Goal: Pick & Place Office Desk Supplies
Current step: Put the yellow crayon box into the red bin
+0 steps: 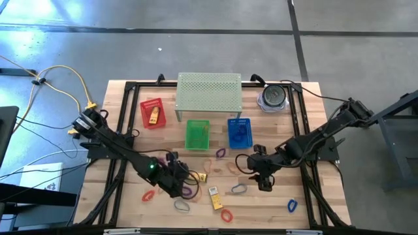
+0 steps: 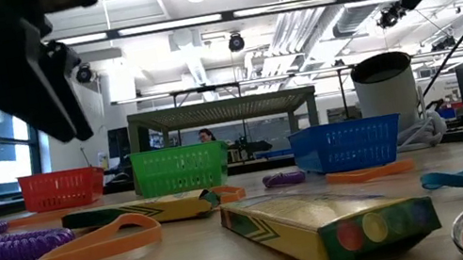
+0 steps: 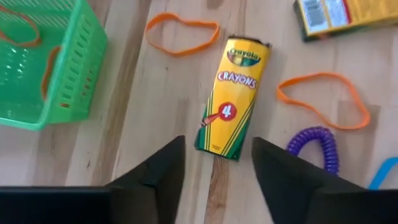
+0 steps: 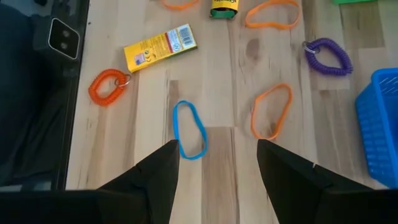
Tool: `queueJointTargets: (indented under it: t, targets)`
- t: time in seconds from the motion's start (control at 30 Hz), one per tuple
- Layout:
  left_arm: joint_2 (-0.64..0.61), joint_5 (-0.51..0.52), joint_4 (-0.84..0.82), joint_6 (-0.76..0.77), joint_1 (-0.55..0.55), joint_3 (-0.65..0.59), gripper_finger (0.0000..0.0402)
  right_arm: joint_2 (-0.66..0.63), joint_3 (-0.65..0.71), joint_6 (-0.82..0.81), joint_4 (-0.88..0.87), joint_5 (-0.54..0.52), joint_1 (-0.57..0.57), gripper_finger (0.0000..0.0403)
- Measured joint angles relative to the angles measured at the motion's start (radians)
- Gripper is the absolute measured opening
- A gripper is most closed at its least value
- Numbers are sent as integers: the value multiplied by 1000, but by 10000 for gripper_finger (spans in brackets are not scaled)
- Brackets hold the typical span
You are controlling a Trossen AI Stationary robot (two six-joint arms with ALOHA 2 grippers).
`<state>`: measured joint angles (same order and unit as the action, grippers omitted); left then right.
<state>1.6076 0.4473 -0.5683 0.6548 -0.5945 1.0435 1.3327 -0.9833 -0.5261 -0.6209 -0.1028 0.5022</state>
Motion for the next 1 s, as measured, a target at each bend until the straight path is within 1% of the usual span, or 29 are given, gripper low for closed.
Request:
queueJointTargets:
  t: [0.13,0.23,0.3,0.47,0.6,0.73,0.9,1.0]
  targets:
    - [18,-9,0,-7,5,0,240,0,0,0,1,0,0,205]
    - [18,5,6,-42,1,0,264,0,0,0,1,0,0,205]
    - [18,42,19,-90,-13,0,271,0,0,0,1,0,0,203]
    - [18,133,16,-168,-50,0,273,0,0,6,1,-3,0,192]
    - [7,148,14,-225,-45,-30,273,0,0,19,1,-4,0,182]
    - [-46,77,14,-280,4,-67,273,0,0,27,1,-4,0,174]
    - [-128,-64,10,-364,84,-105,273,0,0,27,1,0,0,168]
    - [-161,-155,70,-365,121,-165,273,0,0,29,0,0,0,166]
